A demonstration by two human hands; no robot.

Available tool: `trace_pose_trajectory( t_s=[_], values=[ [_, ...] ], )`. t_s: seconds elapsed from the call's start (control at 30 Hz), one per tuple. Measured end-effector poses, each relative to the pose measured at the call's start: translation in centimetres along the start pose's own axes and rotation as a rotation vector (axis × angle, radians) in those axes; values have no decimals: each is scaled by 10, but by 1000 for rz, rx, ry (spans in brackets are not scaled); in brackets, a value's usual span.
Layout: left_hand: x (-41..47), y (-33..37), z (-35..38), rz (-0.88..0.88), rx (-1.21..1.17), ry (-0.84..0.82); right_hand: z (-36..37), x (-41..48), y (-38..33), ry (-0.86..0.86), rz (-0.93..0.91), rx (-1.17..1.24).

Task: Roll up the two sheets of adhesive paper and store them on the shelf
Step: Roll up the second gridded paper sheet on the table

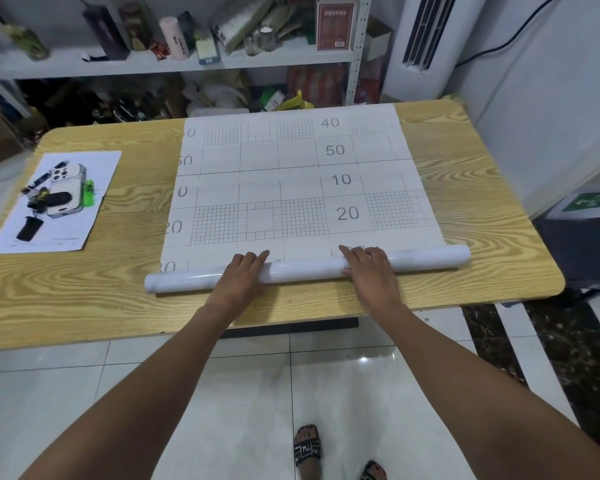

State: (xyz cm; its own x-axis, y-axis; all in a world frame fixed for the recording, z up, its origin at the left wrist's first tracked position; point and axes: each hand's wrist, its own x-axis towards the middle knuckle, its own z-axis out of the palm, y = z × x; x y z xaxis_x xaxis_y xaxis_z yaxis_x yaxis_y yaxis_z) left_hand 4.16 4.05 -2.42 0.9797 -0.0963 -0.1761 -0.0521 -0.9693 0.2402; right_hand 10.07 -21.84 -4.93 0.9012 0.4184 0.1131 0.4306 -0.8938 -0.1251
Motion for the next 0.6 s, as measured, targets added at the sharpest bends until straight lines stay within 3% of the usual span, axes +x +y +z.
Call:
trace_pose_trajectory(
  t_s=[0.37, 0.6],
  values=[
    [4, -7, 3, 0, -12, 37, 5, -2, 2, -11, -4, 83],
    [4, -6, -2, -24, 13, -32, 5, -2, 3, 4, -52, 29]
  ],
)
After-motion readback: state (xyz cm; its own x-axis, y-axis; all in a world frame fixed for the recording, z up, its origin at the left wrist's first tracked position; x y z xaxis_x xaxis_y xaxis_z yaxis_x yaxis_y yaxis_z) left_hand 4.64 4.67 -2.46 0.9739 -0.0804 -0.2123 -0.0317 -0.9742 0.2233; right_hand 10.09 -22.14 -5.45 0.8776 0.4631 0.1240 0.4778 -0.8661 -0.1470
